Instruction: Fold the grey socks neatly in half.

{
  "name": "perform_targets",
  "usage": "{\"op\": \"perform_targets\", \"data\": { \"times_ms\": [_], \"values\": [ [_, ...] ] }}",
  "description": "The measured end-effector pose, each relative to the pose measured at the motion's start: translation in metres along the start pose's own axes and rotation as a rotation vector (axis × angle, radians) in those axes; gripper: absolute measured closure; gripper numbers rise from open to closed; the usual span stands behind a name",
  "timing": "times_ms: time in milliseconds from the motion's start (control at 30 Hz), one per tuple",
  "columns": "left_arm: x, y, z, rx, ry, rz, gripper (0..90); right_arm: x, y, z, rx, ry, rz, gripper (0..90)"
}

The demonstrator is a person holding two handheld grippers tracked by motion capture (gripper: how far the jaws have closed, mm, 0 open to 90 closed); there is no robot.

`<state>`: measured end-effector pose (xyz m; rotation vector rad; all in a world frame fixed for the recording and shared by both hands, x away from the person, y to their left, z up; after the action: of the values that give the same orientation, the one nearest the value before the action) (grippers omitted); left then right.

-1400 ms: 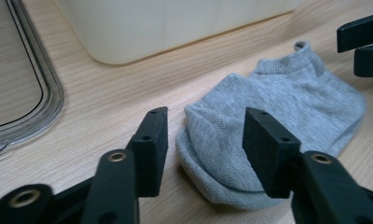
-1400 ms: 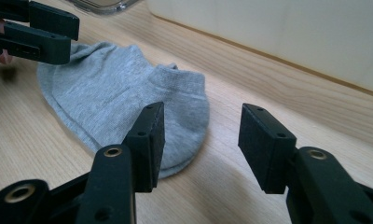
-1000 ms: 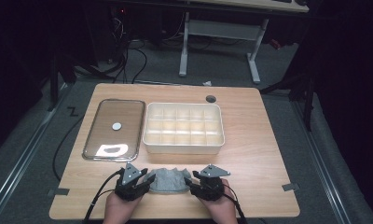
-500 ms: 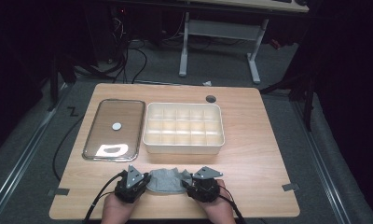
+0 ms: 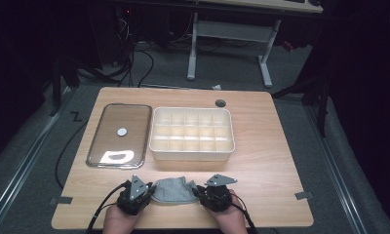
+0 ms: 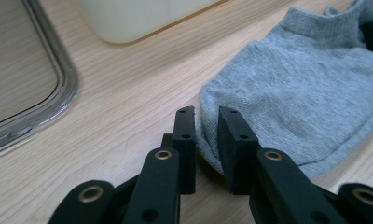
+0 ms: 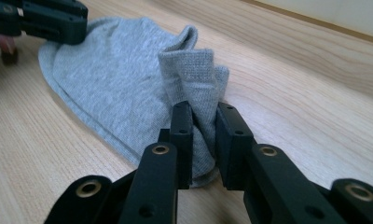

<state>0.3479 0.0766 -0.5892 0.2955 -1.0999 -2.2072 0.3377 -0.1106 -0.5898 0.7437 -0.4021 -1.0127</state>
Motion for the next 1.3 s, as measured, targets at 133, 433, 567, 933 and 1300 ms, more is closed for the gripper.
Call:
{"op": "perform_targets", "data": {
  "times_ms": [133, 433, 567, 933, 1300],
  "values": [
    [0.01, 0.008, -0.011, -0.012, 0.006, -0.05, 76.3, 0.015, 0.002, 0.008, 0.013, -0.012, -0.049, 79.7],
    [0.022, 0.024, -0.026, -0.023, 0.01, -0.091, 67.7, 0.04, -0.001, 0.022, 0.051, -0.018, -0.107, 79.7],
    [0.028, 0.039, -0.024, 0.025, -0.017, -0.069, 66.5, 0.042, -0.001, 0.023, 0.055, -0.015, -0.11, 79.7],
    [0.054, 0.07, -0.063, 0.036, -0.122, 0.05, 85.3, 0.04, -0.002, 0.022, 0.052, -0.008, -0.093, 79.6],
    [0.072, 0.059, -0.081, -0.023, -0.087, -0.04, 85.1, 0.036, 0.009, 0.036, 0.115, 0.047, -0.116, 80.8]
  ]
}}
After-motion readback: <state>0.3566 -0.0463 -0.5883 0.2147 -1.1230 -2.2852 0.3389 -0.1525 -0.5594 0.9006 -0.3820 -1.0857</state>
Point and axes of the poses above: each handheld gripper's, and its own axes: z roughly backward along the jaws, y roughly out of its top, x roughly to its right, the point moved 9 cm from there along -z, roughly forward along the jaws, and after that the axes turned 12 degrees about -y, right-handed, at the moved point
